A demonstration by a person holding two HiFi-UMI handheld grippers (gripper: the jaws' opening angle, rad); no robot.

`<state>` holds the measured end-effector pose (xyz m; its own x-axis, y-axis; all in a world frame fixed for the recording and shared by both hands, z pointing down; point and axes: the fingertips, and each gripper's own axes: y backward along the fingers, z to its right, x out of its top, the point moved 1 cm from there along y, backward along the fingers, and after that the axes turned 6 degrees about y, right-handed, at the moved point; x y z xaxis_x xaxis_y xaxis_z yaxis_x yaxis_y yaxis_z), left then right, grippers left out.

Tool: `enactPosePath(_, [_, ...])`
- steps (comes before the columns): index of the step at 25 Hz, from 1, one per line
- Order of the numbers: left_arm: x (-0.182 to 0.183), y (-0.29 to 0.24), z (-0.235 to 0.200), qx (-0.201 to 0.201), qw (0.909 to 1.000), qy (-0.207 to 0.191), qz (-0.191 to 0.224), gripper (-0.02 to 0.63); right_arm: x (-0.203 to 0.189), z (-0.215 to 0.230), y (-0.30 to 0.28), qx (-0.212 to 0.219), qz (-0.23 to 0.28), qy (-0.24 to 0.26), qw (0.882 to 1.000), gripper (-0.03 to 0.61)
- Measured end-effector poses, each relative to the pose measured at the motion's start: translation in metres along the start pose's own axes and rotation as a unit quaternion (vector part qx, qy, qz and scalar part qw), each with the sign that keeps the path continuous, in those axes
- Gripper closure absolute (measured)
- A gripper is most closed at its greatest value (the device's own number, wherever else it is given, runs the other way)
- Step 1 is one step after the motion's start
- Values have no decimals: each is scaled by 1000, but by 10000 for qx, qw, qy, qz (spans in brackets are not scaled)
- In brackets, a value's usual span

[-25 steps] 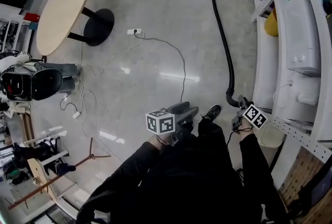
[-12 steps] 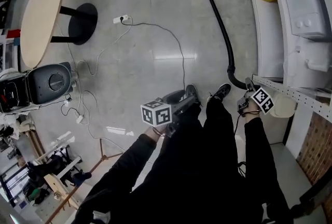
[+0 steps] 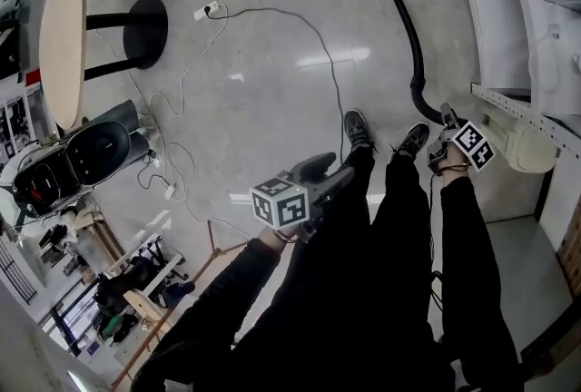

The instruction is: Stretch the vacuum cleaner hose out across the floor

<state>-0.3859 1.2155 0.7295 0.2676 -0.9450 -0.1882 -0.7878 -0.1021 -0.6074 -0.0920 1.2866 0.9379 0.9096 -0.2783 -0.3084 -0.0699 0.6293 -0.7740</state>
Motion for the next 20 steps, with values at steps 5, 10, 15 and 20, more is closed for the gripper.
enactPosePath(5, [-46, -40, 12, -65, 9992, 10, -390, 344, -38, 39, -20, 7, -271, -145, 9995, 448])
enactPosePath(10, [-55, -63, 27, -151, 9984, -126, -527, 344, -52, 58, -13, -112, -517, -375, 9979, 316])
enactPosePath(15, [-30, -69, 45, -175, 9987, -341, -334, 344, -45, 67, 14, 32, -677, -325, 9972, 316])
enactPosePath(20, [-18, -56, 55, -171, 9988, -438, -154, 344, -39, 64, 41, 60, -697, -32, 9975, 316])
